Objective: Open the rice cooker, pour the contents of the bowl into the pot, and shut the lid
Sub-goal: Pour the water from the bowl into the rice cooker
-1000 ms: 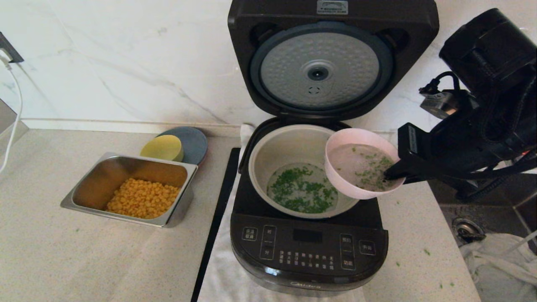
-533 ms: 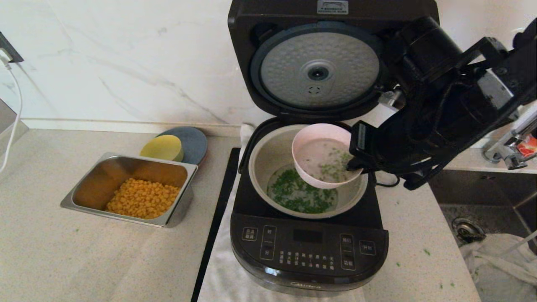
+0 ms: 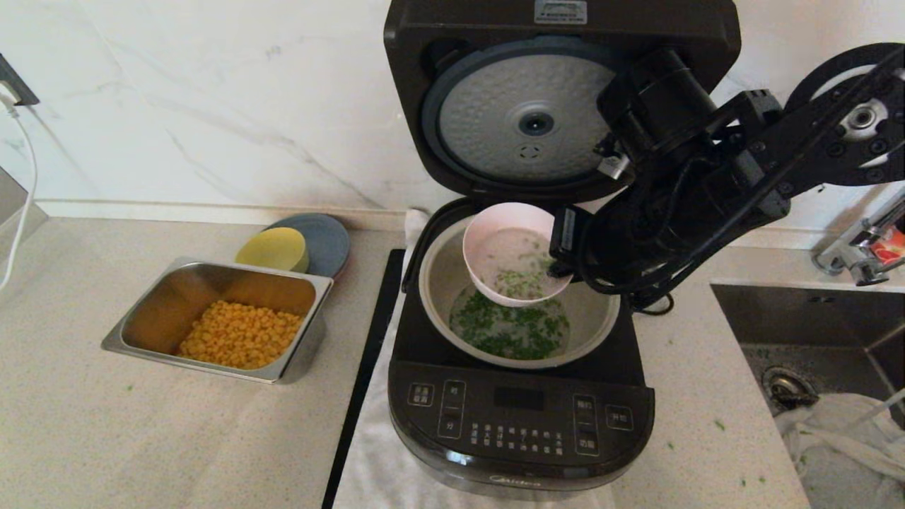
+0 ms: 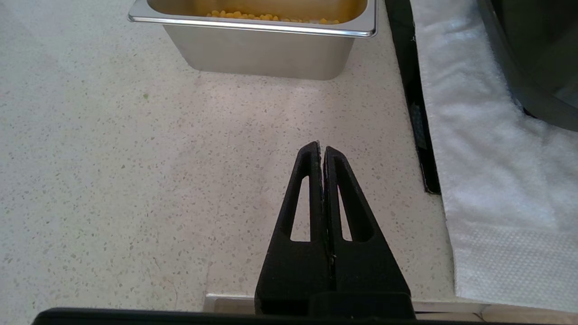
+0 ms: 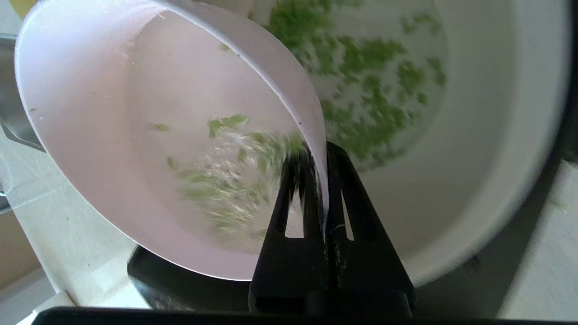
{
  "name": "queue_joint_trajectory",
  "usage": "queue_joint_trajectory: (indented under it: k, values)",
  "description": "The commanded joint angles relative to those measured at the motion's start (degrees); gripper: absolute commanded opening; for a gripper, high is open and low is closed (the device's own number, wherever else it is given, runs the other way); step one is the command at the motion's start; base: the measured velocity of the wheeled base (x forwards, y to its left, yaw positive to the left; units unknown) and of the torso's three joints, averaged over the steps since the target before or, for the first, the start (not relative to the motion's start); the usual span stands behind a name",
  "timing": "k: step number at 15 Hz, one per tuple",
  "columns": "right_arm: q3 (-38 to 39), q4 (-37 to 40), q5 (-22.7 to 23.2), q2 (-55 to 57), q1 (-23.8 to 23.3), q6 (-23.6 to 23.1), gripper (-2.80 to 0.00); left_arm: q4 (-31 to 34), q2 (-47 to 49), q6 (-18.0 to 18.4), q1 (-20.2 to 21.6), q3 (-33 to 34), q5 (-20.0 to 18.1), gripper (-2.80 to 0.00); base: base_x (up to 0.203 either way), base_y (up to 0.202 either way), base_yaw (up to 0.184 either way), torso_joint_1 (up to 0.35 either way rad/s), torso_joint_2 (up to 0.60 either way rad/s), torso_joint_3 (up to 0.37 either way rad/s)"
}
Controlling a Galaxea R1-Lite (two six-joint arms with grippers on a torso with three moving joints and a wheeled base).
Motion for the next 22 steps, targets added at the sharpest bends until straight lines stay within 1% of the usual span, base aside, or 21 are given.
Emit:
queue_joint_trajectory:
  k: [1, 4, 7, 10, 12, 14, 15, 18, 20, 22]
  values:
    - [0.0, -1.0, -0.1, 2.3, 0.5, 0.3, -2.8, 0.0, -0.1, 0.0, 0.0, 0.0, 0.0, -2.8, 0.0, 0.0, 0.0, 0.0, 0.0, 0.0]
    - [0.0, -3.3, -1.2, 3.8, 0.6, 0.3, -2.8, 0.0, -0.1, 0.0, 0.0, 0.0, 0.0, -2.8, 0.0, 0.0, 0.0, 0.0, 0.0, 0.0]
    - [0.0, -4.7, -4.9, 4.5, 0.6, -0.1, -2.8, 0.0, -0.1, 0.0, 0.0, 0.0, 0.0, -2.8, 0.0, 0.0, 0.0, 0.0, 0.0, 0.0]
    - [0.4, -6.6, -12.3, 4.8, 1.2, -1.9, -2.8, 0.0, -0.1, 0.0, 0.0, 0.0, 0.0, -2.8, 0.0, 0.0, 0.0, 0.0, 0.0, 0.0]
    - [0.6, -6.9, -17.6, 4.2, 2.6, -2.8, -2.8, 0.0, -0.1, 0.0, 0.0, 0.0, 0.0, -2.8, 0.0, 0.0, 0.0, 0.0, 0.0, 0.0]
    - [0.7, -7.1, -25.3, 3.4, 5.2, -4.6, -2.8, 0.0, -0.1, 0.0, 0.0, 0.0, 0.0, -2.8, 0.0, 0.0, 0.0, 0.0, 0.0, 0.0]
    - [1.1, -8.1, -29.1, 3.1, 6.7, -6.3, -2.8, 0.0, -0.1, 0.0, 0.0, 0.0, 0.0, -2.8, 0.0, 0.0, 0.0, 0.0, 0.0, 0.0]
    - [7.0, -16.7, -36.1, 2.3, 10.3, -12.7, -2.8, 0.0, -0.1, 0.0, 0.0, 0.0, 0.0, -2.8, 0.0, 0.0, 0.0, 0.0, 0.0, 0.0]
    - [12.8, -27.0, -41.1, 1.7, 12.3, -19.3, -2.8, 0.0, -0.1, 0.0, 0.0, 0.0, 0.0, -2.8, 0.0, 0.0, 0.0, 0.0, 0.0, 0.0]
    - [17.8, -37.2, -45.1, 1.5, 12.9, -26.4, -2.8, 0.0, -0.1, 0.0, 0.0, 0.0, 0.0, -2.8, 0.0, 0.0, 0.0, 0.0, 0.0, 0.0]
